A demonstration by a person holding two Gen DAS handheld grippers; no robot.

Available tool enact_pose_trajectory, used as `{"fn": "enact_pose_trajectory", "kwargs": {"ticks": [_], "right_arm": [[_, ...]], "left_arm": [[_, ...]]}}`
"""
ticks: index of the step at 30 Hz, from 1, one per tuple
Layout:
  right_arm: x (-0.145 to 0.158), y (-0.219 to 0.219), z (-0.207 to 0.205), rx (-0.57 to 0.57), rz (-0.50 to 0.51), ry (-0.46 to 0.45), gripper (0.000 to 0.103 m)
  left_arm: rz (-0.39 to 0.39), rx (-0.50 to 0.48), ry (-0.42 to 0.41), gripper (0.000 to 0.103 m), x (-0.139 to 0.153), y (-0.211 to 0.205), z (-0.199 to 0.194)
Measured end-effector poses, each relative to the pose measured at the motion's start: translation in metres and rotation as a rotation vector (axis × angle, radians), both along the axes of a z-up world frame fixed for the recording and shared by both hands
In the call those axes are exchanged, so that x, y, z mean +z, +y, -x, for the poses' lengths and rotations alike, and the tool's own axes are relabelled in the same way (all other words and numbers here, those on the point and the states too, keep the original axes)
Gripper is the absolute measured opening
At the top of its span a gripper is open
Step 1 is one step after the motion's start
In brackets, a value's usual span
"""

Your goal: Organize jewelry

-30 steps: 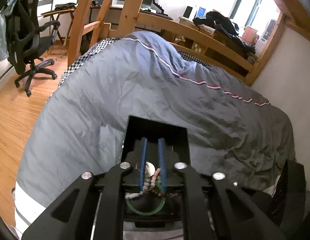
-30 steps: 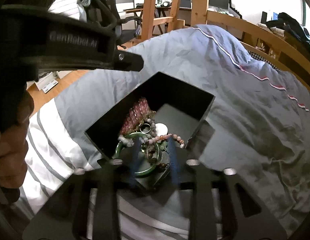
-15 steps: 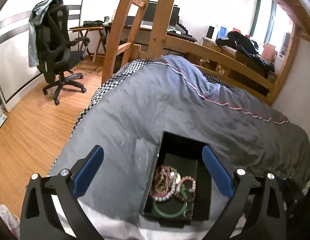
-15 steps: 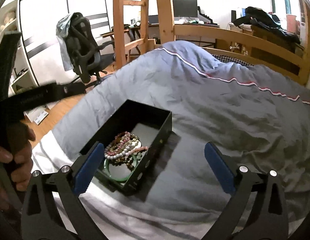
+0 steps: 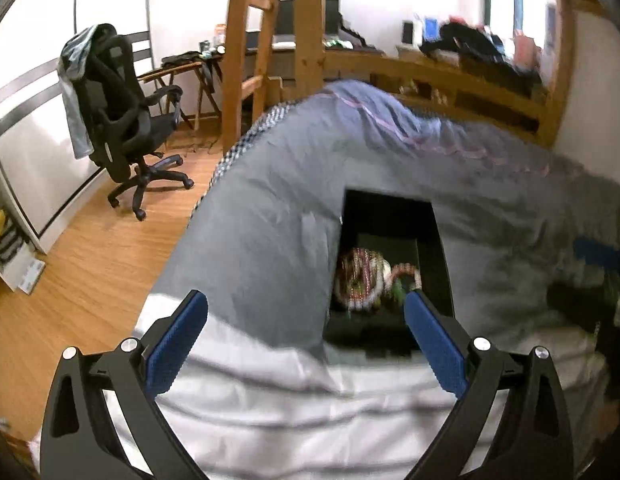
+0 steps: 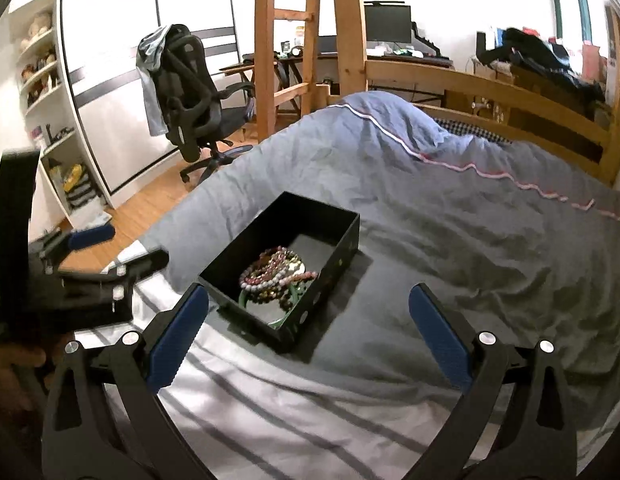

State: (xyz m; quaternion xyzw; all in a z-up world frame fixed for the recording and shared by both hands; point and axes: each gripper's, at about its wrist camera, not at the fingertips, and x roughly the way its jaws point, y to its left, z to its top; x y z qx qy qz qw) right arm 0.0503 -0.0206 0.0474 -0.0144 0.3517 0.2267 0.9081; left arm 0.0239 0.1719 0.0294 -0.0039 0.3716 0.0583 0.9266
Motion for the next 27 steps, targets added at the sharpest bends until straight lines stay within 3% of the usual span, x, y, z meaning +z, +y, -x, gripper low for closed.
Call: {"fn": "enact_pose_trajectory", "kwargs": {"ticks": [4,12,20,27], "right_arm": [[-0.002,-0.006,0.012,0.020,0.019,-0.004,0.099],[0.004,-0.011,0.031,0.070,0.060,-0.014,0.099],[-0.001,-0.016,0.034,0.073,0.063,0.016,0.099],[-0.007,-0.020,0.031,0.056,0.057,0.039,0.099]], "left_arm": [[-0.088,-0.035,0.008,0.097,0.001,-0.017,0.021],[-0.124,-0.030,-0.058,0.097,0.005,-0.030,0.042],[-0.181,-0.036,0.002,0.097,-0.009,-0.043,0.032],[-0.174,-0.037,0.010,0.097,-0.009,-0.043,0.033]]}}
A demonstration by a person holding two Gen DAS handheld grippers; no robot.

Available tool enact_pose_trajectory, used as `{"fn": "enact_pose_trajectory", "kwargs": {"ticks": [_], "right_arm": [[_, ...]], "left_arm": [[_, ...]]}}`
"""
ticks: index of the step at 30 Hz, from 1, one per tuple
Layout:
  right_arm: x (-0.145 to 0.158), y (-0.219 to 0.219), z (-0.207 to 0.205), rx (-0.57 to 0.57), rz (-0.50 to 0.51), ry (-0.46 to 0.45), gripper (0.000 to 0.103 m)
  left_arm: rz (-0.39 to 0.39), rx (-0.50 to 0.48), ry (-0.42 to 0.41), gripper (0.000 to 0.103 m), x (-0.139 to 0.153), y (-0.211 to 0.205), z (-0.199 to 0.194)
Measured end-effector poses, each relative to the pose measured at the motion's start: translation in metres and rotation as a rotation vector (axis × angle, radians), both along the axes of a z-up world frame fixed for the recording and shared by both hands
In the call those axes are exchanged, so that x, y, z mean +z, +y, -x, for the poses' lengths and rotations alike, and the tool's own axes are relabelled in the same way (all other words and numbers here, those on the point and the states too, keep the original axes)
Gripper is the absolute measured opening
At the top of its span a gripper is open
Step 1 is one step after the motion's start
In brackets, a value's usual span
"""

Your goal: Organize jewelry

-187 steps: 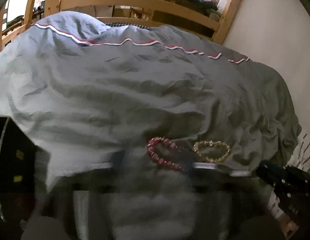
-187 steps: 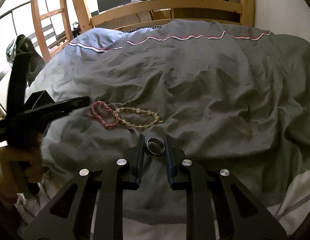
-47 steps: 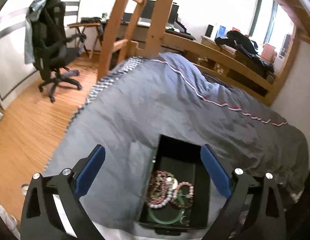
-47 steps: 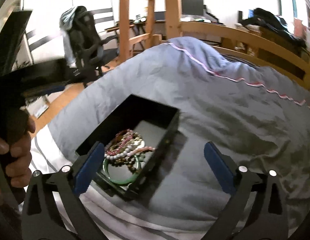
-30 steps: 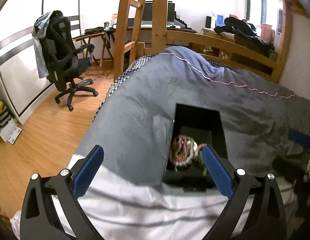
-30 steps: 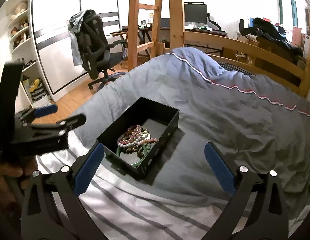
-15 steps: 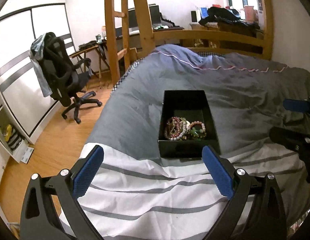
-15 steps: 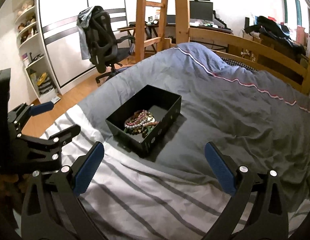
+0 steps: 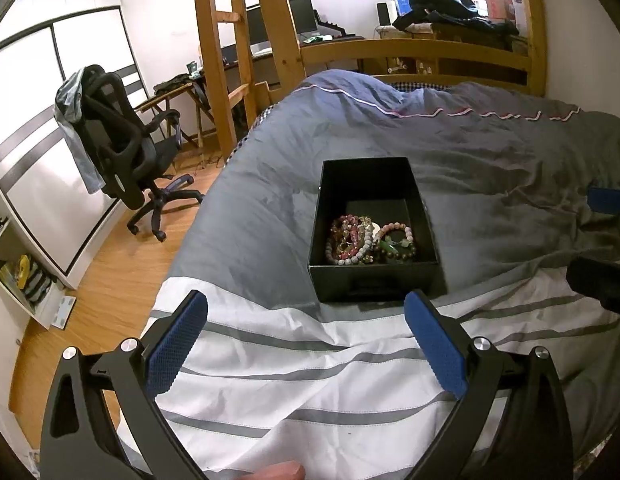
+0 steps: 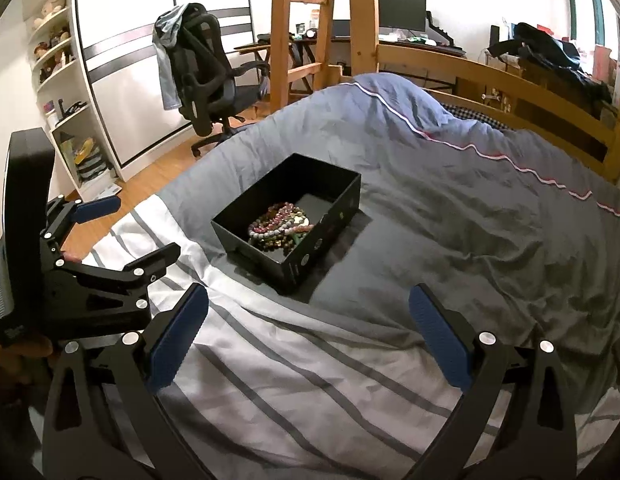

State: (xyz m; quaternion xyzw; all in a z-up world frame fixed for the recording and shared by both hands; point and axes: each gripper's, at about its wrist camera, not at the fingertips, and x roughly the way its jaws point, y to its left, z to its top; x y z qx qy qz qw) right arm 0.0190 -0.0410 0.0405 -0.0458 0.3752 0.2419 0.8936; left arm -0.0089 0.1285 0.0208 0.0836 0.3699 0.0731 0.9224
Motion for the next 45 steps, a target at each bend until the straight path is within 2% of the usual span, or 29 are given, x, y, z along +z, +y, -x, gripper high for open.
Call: {"fn": "enact_pose_trajectory", "kwargs": {"ticks": [11,45], "right_arm": [[-0.0027,-0.0013,-0.0003,0.000,0.001,0.008,0.099],[-0.0059,-0.0034,-0.0003,-0.005,0.005,0.018,0.099]], "left_arm": [[0.033,0.007,0.003,0.097,-0.0027,0.0014,-0.0025],[0.018,-0.006,0.010,0.097,-0.0032,-0.0017,-0.0020]]}}
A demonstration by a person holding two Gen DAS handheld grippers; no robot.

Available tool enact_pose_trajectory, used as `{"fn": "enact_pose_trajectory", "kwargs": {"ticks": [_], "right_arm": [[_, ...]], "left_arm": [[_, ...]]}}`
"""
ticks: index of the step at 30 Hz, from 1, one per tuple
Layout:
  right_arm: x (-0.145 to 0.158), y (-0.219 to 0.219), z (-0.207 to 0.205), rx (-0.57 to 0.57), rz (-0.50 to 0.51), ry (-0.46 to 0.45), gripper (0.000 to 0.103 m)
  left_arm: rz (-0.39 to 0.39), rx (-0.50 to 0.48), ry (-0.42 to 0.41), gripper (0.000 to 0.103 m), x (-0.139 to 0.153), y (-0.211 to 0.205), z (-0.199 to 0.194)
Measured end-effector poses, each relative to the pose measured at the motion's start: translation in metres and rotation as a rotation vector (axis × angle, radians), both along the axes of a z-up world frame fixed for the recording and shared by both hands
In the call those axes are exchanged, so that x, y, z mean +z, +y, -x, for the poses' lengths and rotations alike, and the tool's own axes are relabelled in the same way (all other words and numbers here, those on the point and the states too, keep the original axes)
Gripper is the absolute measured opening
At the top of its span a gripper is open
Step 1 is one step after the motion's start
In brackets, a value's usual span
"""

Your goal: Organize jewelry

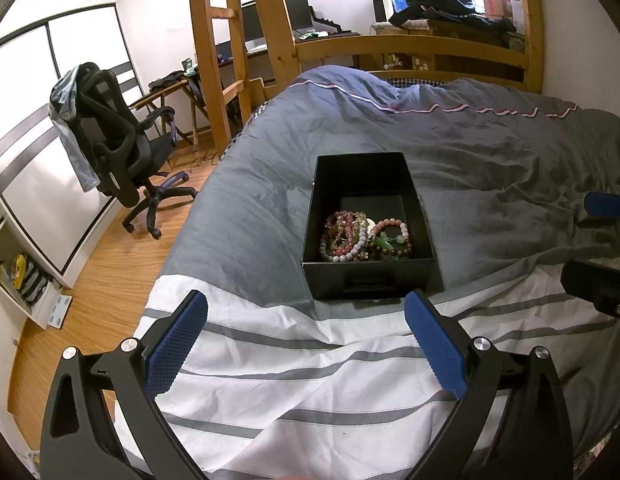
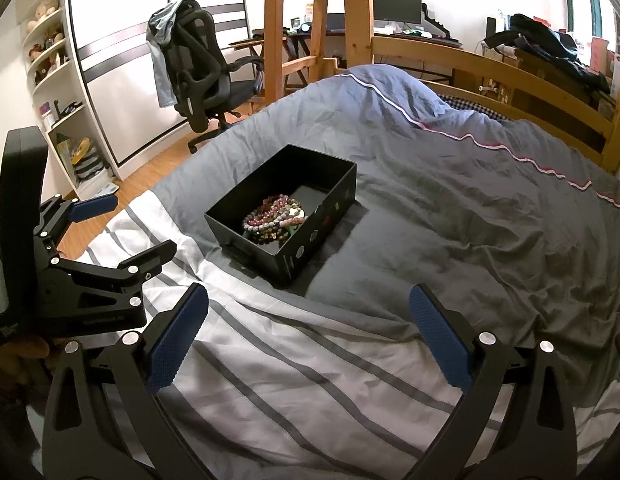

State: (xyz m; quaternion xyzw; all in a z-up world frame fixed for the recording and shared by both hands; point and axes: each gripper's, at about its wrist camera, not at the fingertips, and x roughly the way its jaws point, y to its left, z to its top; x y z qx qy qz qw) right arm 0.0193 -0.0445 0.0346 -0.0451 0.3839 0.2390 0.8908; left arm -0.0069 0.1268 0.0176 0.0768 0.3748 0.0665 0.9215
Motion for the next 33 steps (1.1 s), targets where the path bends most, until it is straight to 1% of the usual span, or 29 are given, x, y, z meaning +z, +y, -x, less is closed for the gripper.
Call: {"fn": "enact_pose_trajectory", "kwargs": {"ticks": [13,19,25,33], "right_arm": [[-0.0038,0.0009,-0.0007,-0.012,0.000,0.010,0.099],[-0.0046,0.0005,-0.0010,-0.013,-0.001,0.011,0.099],[-0.0046,0.0006,-0.0008,-0.011,-0.002,0.012,0.099],[-0.0062,0.0017,-0.0005,-0.012,-0.002,0.017,0.099]], "left_arm": [[-0.003,-0.001,-0.004,0.097,-0.0016,0.0009,-0.0002],[-0.015,-0.016,-0.003,0.097,-0.0021,0.0000,0.0009],[0.000,-0.016,0.000,0.097,-0.0006,0.0044,0.0011],[-0.001,-0.017,0.002,0.097,-0.0003,0.0039,0.0002]]}}
